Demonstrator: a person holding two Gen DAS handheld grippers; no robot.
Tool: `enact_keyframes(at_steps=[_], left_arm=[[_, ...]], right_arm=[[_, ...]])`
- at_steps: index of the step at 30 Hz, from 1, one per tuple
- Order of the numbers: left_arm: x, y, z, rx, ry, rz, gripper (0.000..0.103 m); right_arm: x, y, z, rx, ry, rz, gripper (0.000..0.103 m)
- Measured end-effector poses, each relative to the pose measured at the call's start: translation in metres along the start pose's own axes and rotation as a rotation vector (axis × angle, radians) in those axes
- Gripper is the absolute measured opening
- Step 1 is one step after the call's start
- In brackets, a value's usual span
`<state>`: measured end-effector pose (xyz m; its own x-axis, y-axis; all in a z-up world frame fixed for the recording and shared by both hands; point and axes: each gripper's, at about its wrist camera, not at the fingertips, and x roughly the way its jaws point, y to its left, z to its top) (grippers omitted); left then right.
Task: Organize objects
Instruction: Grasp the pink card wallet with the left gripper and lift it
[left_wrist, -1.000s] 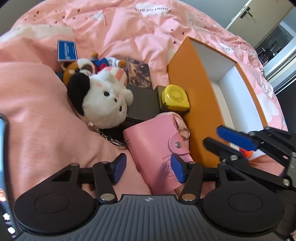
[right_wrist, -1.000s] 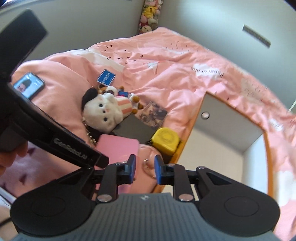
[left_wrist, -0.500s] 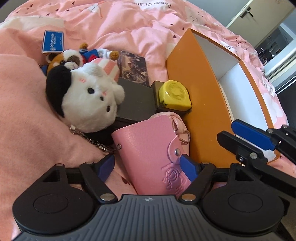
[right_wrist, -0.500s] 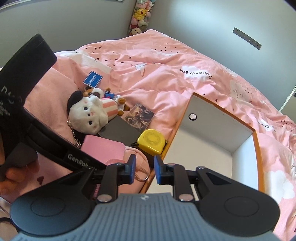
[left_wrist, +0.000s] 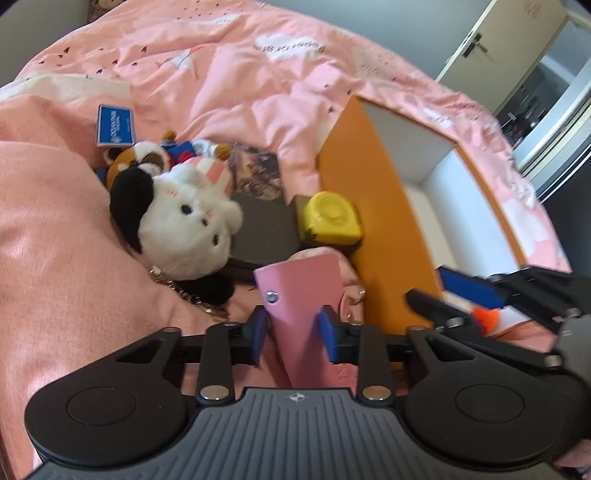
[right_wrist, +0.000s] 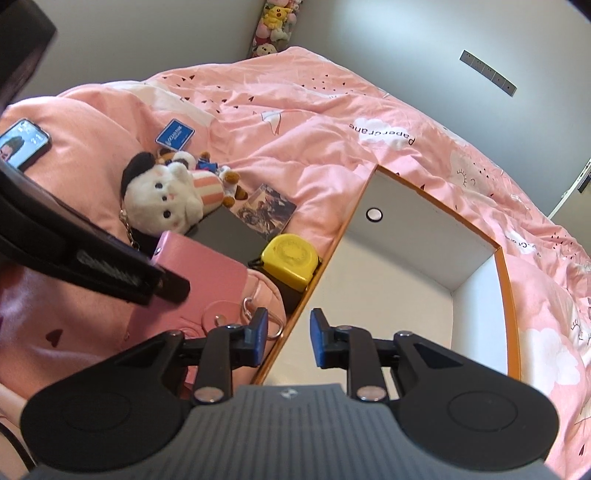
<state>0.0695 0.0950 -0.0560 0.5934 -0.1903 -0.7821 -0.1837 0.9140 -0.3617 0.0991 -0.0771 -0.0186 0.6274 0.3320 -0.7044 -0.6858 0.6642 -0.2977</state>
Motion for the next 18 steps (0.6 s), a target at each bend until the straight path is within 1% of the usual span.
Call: enact_keyframes(at_steps=[2, 3, 4, 7, 10, 13, 18], left_arm=[[-0.003, -0.002, 0.0, -0.003, -0.004, -0.035, 0.025], [-0.002, -0.003, 0.0, -0.008, 0.001, -0.063, 0.024], [-0.002, -0.004, 0.0, -0.01, 0.002, -0.082, 0.024], [0.0, -0.007, -0.001, -0.001, 0.0, -0.082, 0.024], [0.005, -0.005, -0.003, -0.017, 0.039, -0.101, 0.024], [0.011, -0.001, -0.006, -0.055, 0.079, -0.135, 0.028], [0.021, 0.003, -0.006, -0.101, 0.084, -0.148, 0.028]], right_arm=[[0.001, 0.0, -0.001, 0.001, 0.005, 0.003, 0.034], [0.001, 0.0, -0.002, 0.003, 0.008, 0.008, 0.038], [0.001, 0.0, -0.002, 0.004, 0.011, 0.012, 0.039], [0.004, 0.002, -0.003, -0.004, 0.028, 0.013, 0.045], [0.006, 0.002, -0.007, -0.006, 0.042, 0.008, 0.046], [0.007, 0.0, -0.01, 0.005, 0.06, 0.004, 0.047], [0.005, -0.001, -0.011, 0.006, 0.061, 0.002, 0.048]])
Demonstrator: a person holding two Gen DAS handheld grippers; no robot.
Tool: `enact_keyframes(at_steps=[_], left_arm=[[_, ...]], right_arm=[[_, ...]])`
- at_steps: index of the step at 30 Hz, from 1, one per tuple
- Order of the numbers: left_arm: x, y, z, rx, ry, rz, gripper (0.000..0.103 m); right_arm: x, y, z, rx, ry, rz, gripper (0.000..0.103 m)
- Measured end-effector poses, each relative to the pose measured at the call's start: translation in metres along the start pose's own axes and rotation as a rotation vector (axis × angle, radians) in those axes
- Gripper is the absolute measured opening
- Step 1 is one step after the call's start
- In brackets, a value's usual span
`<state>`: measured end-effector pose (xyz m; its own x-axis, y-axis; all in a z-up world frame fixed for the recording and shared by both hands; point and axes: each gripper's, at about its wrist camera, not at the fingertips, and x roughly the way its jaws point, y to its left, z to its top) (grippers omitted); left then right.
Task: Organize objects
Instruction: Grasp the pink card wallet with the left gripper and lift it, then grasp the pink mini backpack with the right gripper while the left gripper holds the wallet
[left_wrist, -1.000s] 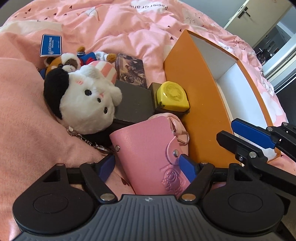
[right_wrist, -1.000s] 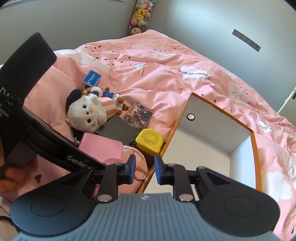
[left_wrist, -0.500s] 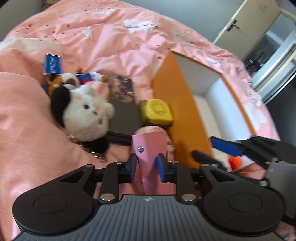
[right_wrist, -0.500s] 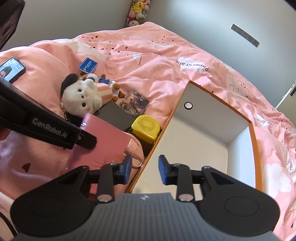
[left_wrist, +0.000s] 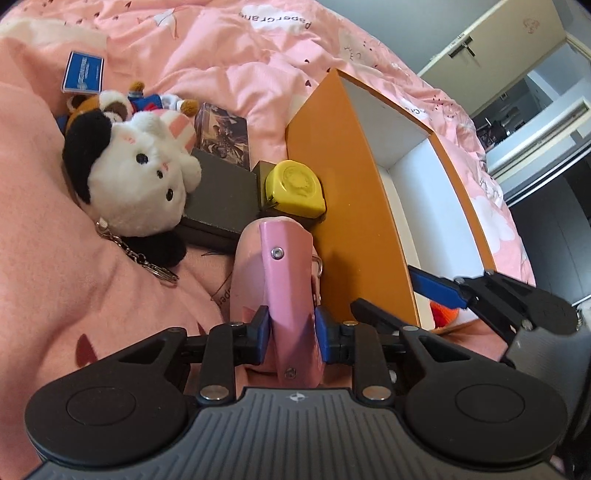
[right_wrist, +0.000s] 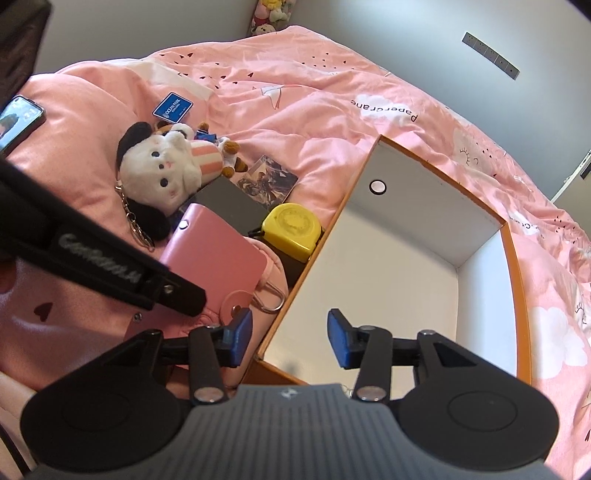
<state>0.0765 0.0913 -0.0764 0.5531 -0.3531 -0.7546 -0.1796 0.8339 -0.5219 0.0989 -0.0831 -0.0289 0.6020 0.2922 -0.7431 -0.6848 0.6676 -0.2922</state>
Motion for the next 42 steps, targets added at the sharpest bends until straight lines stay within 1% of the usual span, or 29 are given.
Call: enact_keyframes(at_steps=[2, 5, 8, 10, 16, 18, 21, 23, 24, 27, 29, 31, 34, 38, 40, 42], left_arm=[[0.003, 0.001, 0.003, -0.021, -0.005, -0.007, 0.028], [0.008, 0.001, 0.006, -0.011, -0.004, 0.018, 0.027], [0.002, -0.001, 0.005, 0.002, -0.014, 0.011, 0.024], [-0.007, -0.005, 0.003, 0.024, -0.028, 0.028, 0.023], [-0.042, -0.015, 0.005, 0.102, -0.128, 0.108, 0.02], [-0.05, -0.015, 0.009, 0.116, -0.149, 0.15, 0.02], [-0.059, -0.009, 0.013, 0.114, -0.168, 0.188, 0.02], [-0.062, -0.004, 0.015, 0.102, -0.173, 0.199, 0.02], [-0.064, -0.001, 0.015, 0.1, -0.177, 0.205, 0.019], [-0.069, 0.006, 0.016, 0.106, -0.195, 0.228, 0.02], [-0.072, 0.012, 0.017, 0.096, -0.197, 0.231, 0.02], [-0.072, 0.019, 0.017, 0.081, -0.195, 0.214, 0.02], [-0.07, 0.022, 0.016, 0.088, -0.201, 0.208, 0.02], [-0.068, 0.027, 0.016, 0.074, -0.207, 0.186, 0.02], [-0.069, 0.031, 0.015, 0.062, -0.208, 0.171, 0.02], [-0.069, 0.034, 0.015, 0.056, -0.21, 0.16, 0.02]], right_arm=[[-0.001, 0.0, -0.001, -0.001, -0.002, 0.0, 0.049], [-0.001, -0.001, -0.001, 0.004, -0.001, -0.001, 0.049], [-0.006, -0.003, 0.0, 0.011, -0.015, -0.004, 0.048], [-0.011, -0.005, 0.002, 0.019, -0.035, -0.007, 0.048], [-0.029, 0.0, 0.015, 0.023, -0.124, -0.016, 0.048], [-0.034, 0.005, 0.021, 0.029, -0.149, 0.011, 0.047], [-0.034, 0.014, 0.032, 0.053, -0.159, 0.09, 0.046], [-0.027, 0.023, 0.039, 0.067, -0.137, 0.134, 0.045], [-0.023, 0.028, 0.042, 0.068, -0.122, 0.147, 0.043], [-0.008, 0.041, 0.048, 0.078, -0.07, 0.164, 0.041], [0.003, 0.045, 0.05, 0.1, -0.026, 0.17, 0.038], [0.014, 0.049, 0.05, 0.111, 0.016, 0.153, 0.037], [0.027, 0.055, 0.048, 0.118, 0.056, 0.143, 0.036], [0.043, 0.062, 0.046, 0.086, 0.1, 0.077, 0.037], [0.051, 0.066, 0.045, 0.073, 0.131, 0.074, 0.041], [0.059, 0.07, 0.044, 0.056, 0.149, 0.046, 0.048]])
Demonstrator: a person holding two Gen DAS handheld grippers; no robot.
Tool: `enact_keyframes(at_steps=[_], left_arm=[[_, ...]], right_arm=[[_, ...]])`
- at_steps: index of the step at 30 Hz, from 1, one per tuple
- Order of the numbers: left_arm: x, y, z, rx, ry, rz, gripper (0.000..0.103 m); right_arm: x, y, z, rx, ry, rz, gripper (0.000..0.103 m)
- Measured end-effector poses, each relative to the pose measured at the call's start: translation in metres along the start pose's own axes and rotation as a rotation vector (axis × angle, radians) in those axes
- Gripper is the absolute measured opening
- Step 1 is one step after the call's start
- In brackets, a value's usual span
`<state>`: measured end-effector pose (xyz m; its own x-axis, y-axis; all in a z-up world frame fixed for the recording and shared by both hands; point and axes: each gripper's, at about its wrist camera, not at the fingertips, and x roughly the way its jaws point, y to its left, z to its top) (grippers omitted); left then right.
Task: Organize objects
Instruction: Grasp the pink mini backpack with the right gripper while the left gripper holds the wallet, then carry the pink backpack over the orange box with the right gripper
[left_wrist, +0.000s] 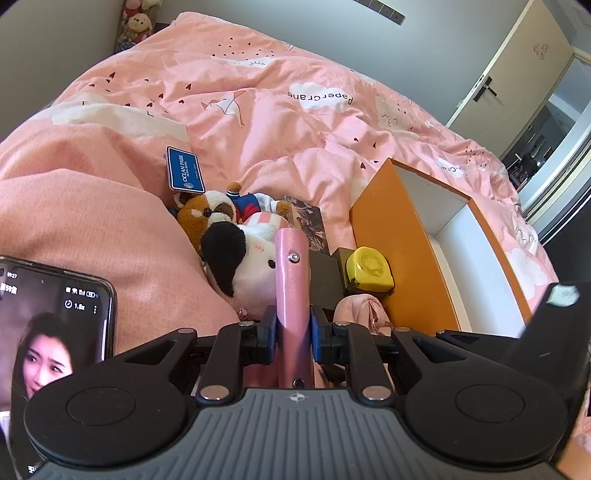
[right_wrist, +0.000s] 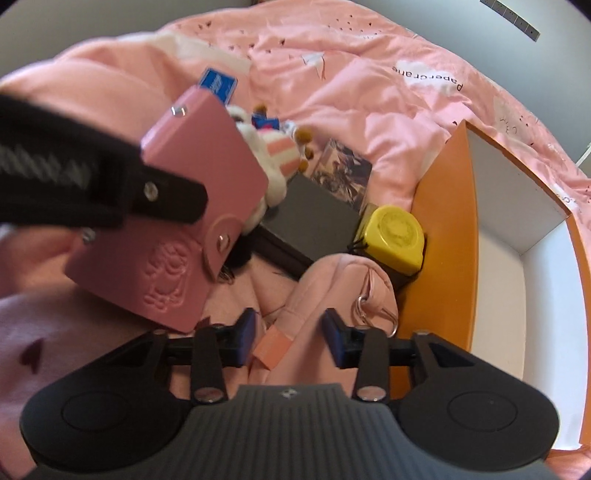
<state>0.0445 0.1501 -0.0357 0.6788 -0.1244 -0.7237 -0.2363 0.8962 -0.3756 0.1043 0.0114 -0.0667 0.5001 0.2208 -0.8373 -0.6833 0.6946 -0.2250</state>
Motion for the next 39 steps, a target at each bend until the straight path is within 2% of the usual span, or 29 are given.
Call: enact_keyframes(at_steps=[7, 16, 20, 24, 28, 34, 36, 39], left_arm=[[0.004, 0.005, -0.002, -0.013, 0.0, -0.018, 0.02], [0.003, 0.004, -0.003, -0.006, -0.004, -0.016, 0.02], [0.002, 0.0, -0.005, 0.014, -0.008, -0.007, 0.02], [0.0, 0.003, -0.003, -0.008, -0.005, -0.024, 0.02], [-0.004, 0.002, 0.0, -0.024, 0.0, -0.045, 0.019], [-0.018, -0.017, 0.014, 0.018, -0.028, -0.072, 0.019], [-0.022, -0.025, 0.021, 0.023, -0.031, -0.1, 0.019], [-0.029, -0.04, 0.033, 0.044, -0.046, -0.136, 0.019]], right_arm=[[0.027, -0.001, -0.001, 0.024, 0.059, -0.039, 0.056], [0.008, -0.012, -0.003, 0.061, 0.042, -0.01, 0.029], [-0.018, -0.017, 0.0, 0.081, -0.017, 0.054, 0.027], [-0.045, -0.032, 0.01, 0.131, -0.096, 0.124, 0.027], [-0.062, -0.063, 0.014, 0.265, -0.133, 0.265, 0.027], [-0.081, -0.108, 0.015, 0.435, -0.195, 0.446, 0.027], [-0.09, -0.121, 0.014, 0.464, -0.224, 0.477, 0.027], [-0.106, -0.139, 0.011, 0.473, -0.28, 0.469, 0.027]])
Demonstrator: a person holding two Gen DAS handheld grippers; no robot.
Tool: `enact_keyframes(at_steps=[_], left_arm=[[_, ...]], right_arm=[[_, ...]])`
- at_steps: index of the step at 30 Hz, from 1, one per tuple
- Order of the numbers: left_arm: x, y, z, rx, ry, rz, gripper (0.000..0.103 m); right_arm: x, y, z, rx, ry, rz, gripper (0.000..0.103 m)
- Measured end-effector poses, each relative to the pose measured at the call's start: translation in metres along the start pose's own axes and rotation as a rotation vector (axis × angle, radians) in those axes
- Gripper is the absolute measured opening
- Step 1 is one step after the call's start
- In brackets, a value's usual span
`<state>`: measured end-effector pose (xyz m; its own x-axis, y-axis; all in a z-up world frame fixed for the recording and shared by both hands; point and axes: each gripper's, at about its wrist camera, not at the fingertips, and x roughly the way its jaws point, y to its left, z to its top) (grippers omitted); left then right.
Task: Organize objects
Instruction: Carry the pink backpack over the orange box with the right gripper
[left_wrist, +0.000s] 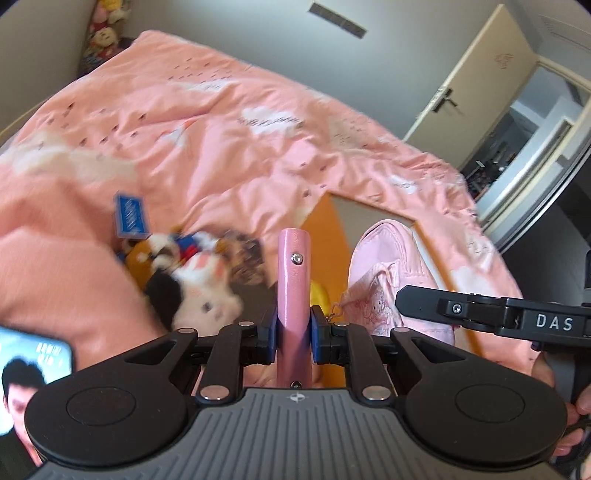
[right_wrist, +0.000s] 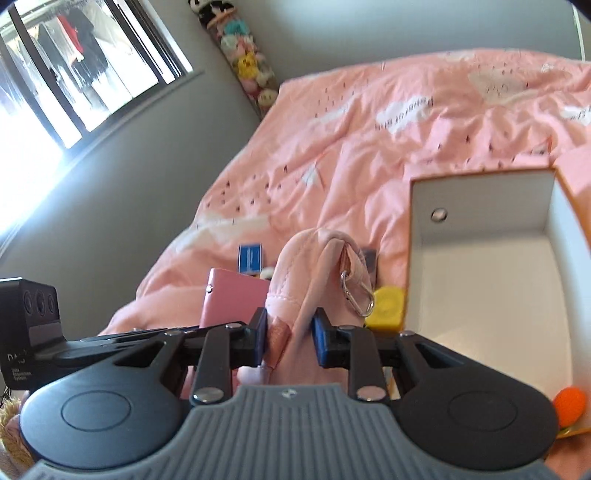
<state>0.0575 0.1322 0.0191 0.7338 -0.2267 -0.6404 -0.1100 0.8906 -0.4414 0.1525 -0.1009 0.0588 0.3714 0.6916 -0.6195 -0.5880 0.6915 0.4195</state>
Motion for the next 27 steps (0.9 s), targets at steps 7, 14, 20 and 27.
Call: enact_keyframes(at_steps=[7, 14, 20, 27], left_arm=[[0.009, -0.047, 0.036, 0.049, -0.001, -0.121, 0.019], [0.068, -0.096, 0.04, 0.096, 0.097, -0.14, 0.019], [0.105, -0.104, 0.039, 0.138, 0.138, -0.056, 0.019], [0.13, -0.101, 0.047, 0.138, 0.175, -0.008, 0.019]], right_arm=[[-0.055, -0.034, 0.021, 0.004, -0.124, -0.074, 0.027], [-0.056, -0.096, 0.021, 0.053, -0.12, -0.16, 0.027], [-0.015, -0.141, 0.004, 0.171, -0.008, -0.104, 0.027], [0.035, -0.17, -0.001, 0.245, 0.093, -0.054, 0.027]])
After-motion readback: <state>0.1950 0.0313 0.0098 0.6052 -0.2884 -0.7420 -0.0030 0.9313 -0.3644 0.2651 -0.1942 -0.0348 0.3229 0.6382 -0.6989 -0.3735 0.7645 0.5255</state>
